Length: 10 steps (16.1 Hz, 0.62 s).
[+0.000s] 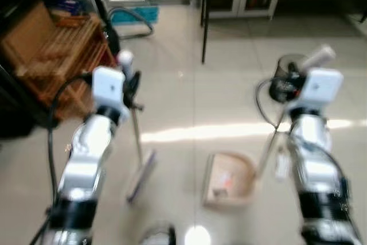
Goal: Sweep floor
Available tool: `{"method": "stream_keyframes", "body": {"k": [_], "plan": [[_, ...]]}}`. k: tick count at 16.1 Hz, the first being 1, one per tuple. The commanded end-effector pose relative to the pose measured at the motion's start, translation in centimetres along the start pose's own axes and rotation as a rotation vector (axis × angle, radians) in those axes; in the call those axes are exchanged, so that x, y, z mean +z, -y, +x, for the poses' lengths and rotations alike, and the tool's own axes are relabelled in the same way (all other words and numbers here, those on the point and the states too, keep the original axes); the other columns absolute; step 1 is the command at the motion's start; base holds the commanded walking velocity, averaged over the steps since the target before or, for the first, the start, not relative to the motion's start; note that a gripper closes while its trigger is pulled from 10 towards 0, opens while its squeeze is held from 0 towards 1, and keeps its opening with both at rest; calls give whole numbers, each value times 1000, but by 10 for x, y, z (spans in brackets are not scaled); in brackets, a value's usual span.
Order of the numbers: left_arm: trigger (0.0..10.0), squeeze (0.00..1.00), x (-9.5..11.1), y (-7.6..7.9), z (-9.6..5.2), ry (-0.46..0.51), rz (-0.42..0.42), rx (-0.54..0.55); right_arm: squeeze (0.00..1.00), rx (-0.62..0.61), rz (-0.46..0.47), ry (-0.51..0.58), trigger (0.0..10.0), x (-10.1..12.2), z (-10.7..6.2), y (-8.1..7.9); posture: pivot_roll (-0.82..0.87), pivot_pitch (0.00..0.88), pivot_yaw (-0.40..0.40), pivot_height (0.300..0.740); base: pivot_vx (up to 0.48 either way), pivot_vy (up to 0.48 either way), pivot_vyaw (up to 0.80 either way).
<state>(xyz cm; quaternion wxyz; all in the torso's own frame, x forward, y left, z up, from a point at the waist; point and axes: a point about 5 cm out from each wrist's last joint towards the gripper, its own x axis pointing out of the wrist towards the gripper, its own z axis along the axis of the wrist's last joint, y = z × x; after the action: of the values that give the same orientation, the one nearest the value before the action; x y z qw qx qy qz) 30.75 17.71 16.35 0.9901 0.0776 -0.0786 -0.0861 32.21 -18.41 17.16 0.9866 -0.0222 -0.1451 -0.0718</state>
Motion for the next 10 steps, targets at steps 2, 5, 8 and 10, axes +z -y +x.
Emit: {"method": "stream_keyframes", "body": {"k": [2,5,8,10], "plan": [[10000,0,7,2,2,31,7,5,0,-28,72,92,10000,21,6,0,41,108,70,740,428,0,0],[10000,0,5,1,0,26,2,12,0,-119,142,58,10000,18,9,7,44,110,67,740,424,0,0],[10000,0,5,-3,-1,23,4,29,0,-135,162,57,10000,18,9,8,45,115,61,740,429,0,0],[10000,0,2,-2,-2,10,2,41,0,-111,136,65,10000,19,9,8,42,115,60,740,428,0,0]]}}
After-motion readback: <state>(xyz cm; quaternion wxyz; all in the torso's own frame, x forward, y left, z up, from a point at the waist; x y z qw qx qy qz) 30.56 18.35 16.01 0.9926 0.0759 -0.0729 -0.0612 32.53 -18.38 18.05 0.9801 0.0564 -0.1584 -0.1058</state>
